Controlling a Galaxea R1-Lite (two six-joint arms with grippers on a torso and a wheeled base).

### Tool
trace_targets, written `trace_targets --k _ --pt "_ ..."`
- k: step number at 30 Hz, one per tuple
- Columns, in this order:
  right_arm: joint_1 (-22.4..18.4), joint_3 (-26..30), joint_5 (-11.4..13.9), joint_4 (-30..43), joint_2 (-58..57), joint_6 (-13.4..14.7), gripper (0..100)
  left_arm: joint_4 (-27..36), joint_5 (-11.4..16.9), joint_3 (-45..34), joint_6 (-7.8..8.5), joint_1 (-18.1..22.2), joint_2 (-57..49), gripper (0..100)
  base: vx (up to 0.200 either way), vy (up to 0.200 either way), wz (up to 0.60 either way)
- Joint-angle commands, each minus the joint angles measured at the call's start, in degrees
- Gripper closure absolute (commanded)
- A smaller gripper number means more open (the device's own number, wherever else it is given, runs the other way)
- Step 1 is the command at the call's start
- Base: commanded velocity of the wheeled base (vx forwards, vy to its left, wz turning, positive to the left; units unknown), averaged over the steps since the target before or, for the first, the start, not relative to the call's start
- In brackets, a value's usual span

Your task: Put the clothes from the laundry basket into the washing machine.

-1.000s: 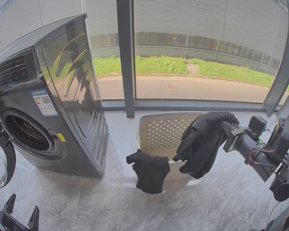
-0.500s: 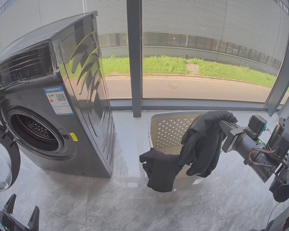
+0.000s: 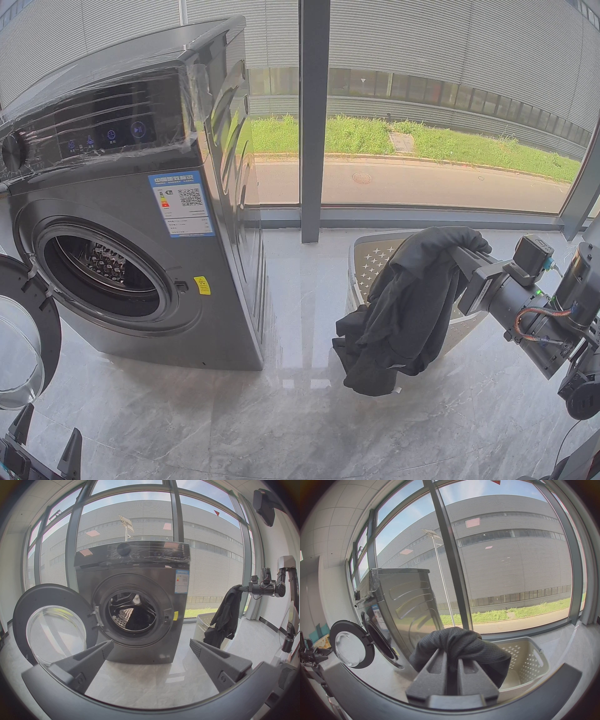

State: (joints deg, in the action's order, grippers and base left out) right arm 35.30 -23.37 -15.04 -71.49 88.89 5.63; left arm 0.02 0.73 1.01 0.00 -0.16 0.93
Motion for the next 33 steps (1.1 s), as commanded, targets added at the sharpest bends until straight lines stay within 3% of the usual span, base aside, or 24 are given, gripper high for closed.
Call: trace_targets --k 1,20,23,33 --pt "0.0 0.1 0.0 0.0 0.2 0.0 100 0.0 0.0 -0.8 -0.09 0.0 -0.9 0 0.0 0.2 0.0" --pt "0.8 0.2 0.1 0.0 0.3 0.0 100 0.1 0.0 -0.7 0.0 0.0 -0.9 0 0.0 0.2 0.0" --pt "1.2 0.2 0.1 0.0 0.4 0.0 100 0.1 0.0 -0.7 0.0 0.0 -0.9 0 0.0 0.0 0.0" --pt "1.3 0.3 0.1 0.0 0.8 0.0 100 0.1 0.0 -0.7 0.0 0.1 -0.9 0 -0.2 0.0 0.0"
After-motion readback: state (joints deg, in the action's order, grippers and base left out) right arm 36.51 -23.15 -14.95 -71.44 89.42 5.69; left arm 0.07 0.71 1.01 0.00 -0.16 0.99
